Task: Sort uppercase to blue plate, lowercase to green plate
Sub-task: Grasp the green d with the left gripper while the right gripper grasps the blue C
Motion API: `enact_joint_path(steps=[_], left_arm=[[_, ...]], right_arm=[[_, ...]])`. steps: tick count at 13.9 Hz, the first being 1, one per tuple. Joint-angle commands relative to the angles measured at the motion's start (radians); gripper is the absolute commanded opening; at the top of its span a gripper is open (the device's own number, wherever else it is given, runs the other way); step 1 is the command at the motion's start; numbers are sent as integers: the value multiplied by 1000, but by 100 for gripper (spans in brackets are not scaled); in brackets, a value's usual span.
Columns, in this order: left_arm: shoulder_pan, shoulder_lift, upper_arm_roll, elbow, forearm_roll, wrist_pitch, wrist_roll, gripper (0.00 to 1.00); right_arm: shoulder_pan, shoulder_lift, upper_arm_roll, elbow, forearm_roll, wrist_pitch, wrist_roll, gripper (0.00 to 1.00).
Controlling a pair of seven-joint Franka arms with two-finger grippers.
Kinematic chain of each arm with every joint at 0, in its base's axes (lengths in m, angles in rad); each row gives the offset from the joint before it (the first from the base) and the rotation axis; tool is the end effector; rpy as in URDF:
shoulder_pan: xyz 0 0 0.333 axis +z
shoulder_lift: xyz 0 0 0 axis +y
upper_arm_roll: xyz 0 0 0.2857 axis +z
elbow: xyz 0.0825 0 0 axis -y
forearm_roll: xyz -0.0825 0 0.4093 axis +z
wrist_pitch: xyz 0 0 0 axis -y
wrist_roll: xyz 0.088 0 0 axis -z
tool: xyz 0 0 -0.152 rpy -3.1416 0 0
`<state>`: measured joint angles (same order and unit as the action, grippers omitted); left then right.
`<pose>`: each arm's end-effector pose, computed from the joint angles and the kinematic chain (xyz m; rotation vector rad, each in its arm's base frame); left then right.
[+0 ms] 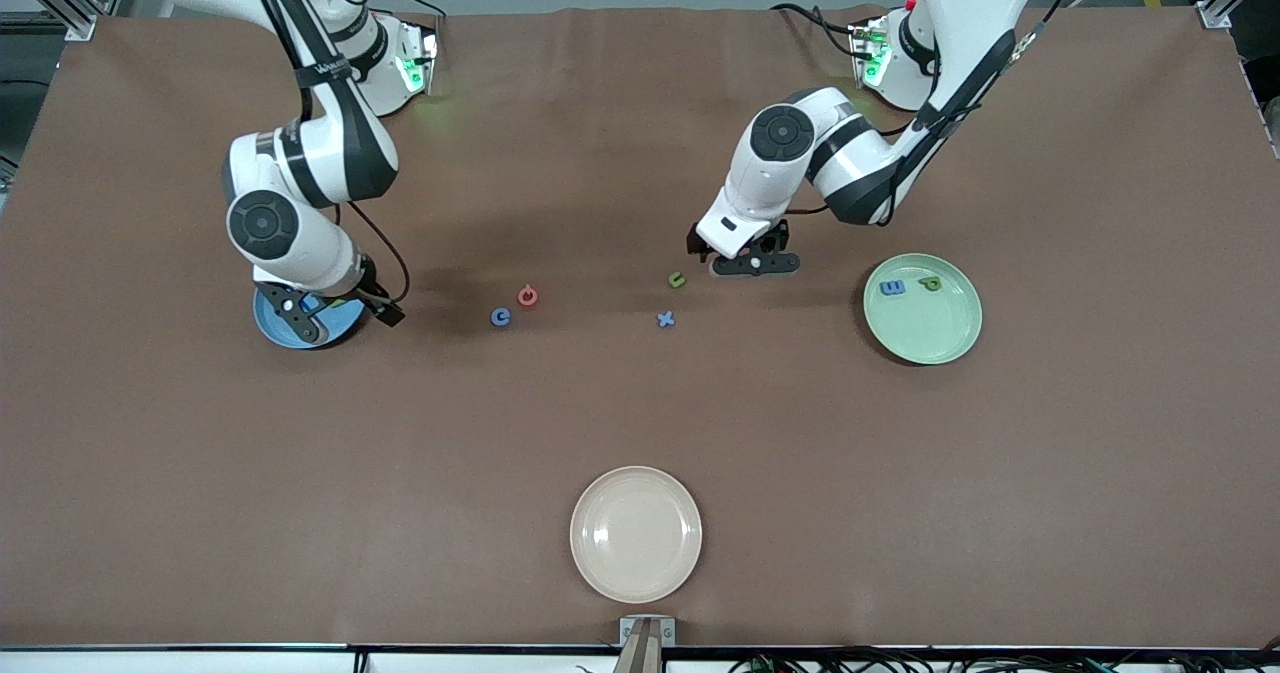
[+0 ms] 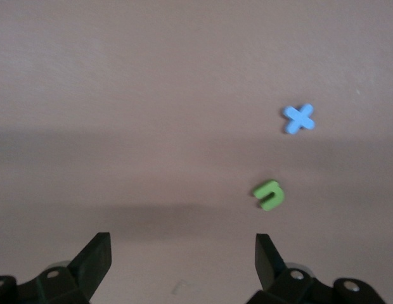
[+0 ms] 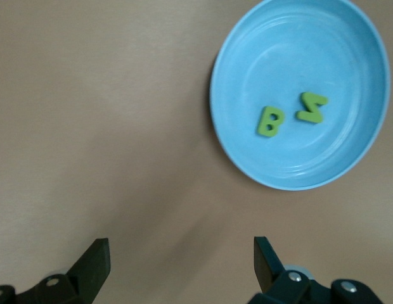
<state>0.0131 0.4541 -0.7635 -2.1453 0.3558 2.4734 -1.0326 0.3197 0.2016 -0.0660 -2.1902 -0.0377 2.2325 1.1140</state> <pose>0.4110 -0.4060 0.1554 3.0587 0.0869 -0.0693 0.5238 0.1320 0.1894 2.7479 -1.2180 -0.1465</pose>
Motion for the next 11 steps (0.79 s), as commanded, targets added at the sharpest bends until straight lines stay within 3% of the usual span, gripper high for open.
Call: enact_joint_path(steps=[1, 6, 11], left_arm=[[-86, 110, 48, 103, 11, -8, -67, 100], [-310, 153, 239, 209, 9, -16, -132, 100], [-366, 213, 280, 288, 12, -44, -162, 99]], right_arm=[[28, 41, -5, -8, 39, 99, 15, 100], [93, 79, -5, -5, 96, 186, 46, 100], [157, 131, -5, 10, 96, 266, 150, 100]])
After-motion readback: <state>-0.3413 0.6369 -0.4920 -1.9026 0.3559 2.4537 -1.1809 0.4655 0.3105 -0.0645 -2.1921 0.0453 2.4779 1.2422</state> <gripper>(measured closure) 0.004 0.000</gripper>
